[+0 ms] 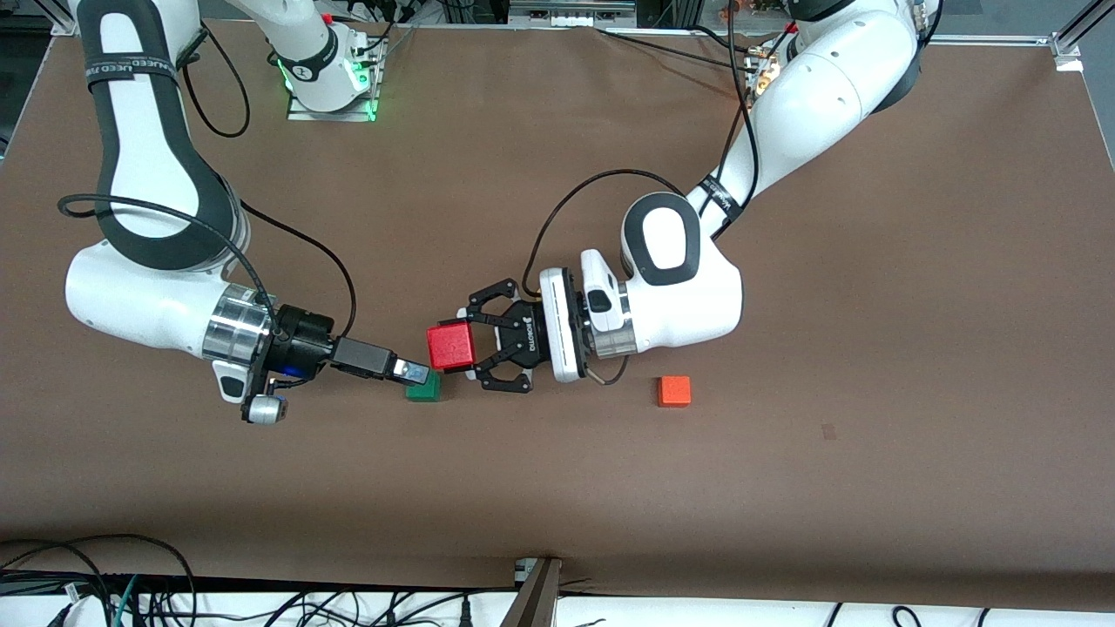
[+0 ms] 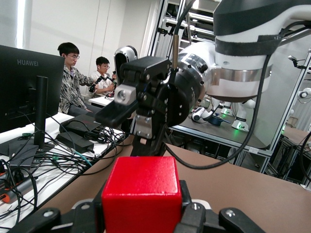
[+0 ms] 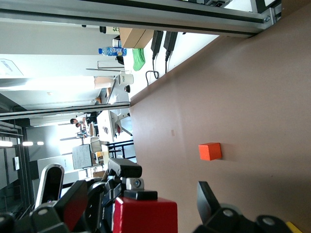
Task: Pass red block to right arm, stack on blue
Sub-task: 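Grasp the red cube with the right gripper, open the left gripper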
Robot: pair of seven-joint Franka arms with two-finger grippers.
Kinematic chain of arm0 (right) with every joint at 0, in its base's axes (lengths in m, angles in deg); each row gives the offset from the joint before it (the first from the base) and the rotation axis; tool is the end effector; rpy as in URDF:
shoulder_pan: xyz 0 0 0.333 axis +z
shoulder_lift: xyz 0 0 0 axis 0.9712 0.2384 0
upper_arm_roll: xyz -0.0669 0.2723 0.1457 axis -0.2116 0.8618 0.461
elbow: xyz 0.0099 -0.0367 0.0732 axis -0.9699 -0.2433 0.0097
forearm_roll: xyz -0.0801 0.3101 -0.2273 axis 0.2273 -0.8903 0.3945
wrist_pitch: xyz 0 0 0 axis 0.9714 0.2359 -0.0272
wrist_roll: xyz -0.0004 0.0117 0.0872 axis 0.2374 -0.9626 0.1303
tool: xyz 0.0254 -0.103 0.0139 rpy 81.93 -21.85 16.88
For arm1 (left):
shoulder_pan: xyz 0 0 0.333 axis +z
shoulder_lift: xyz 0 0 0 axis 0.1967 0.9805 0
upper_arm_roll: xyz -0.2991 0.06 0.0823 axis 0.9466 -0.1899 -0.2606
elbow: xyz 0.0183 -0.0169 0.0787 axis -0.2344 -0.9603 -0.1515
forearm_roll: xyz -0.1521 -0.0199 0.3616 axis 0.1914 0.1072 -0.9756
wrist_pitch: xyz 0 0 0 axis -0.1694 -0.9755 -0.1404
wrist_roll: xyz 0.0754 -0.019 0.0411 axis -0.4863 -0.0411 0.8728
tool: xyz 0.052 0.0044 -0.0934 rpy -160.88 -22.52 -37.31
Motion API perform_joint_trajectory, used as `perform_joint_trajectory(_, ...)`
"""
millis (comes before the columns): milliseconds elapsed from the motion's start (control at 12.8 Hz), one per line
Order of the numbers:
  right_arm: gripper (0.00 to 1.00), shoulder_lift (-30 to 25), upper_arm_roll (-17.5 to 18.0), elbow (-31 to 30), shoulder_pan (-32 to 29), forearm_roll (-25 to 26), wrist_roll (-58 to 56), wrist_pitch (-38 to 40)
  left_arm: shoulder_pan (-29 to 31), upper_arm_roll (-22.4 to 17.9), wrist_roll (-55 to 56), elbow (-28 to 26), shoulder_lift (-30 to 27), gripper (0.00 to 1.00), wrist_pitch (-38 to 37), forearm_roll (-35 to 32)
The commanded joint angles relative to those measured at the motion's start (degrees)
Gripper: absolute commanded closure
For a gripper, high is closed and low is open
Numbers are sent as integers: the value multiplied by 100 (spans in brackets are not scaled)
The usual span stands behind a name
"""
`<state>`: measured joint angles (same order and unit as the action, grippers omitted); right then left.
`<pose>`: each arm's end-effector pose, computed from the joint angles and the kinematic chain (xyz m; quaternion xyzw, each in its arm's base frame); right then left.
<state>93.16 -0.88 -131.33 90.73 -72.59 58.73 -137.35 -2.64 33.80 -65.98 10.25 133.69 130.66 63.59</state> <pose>0.7036 0.2242 0.4414 -0.8338 0.1100 -0.0413 0.5394 0.6747 -0.4754 0.3928 0.6327 -0.4078 0.4476 0.4827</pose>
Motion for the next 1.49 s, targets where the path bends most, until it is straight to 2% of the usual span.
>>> perform_joint_trajectory(0, 0, 41, -1, 30, 41, -138, -26, -92, -104, -134, 134, 197, -104, 100, 249, 128)
perform_joint_trajectory(784, 2, -152, -1, 4, 191, -155, 141, 4, -104, -99, 143, 188, -114, 100, 249, 136)
perform_joint_trajectory(863, 10, -170, -1, -5, 191, -155, 123, 4, -104, -99, 143, 188, -114, 100, 249, 136)
perform_joint_trajectory(1020, 50, -214, -1, -31, 191, -146, 115, 4, -104, -82, 143, 188, -114, 100, 249, 136)
perform_joint_trajectory(1098, 62, -214, -1, -31, 191, -138, 97, 4, -104, -73, 143, 188, -114, 100, 249, 136)
perform_joint_trajectory(1255, 80, -214, -1, -22, 191, -129, 62, 4, -104, -64, 143, 188, -114, 100, 249, 136)
perform_joint_trajectory(1412, 82, -214, -1, -22, 182, -120, 88, 4, -104, -64, 143, 188, -114, 100, 249, 136)
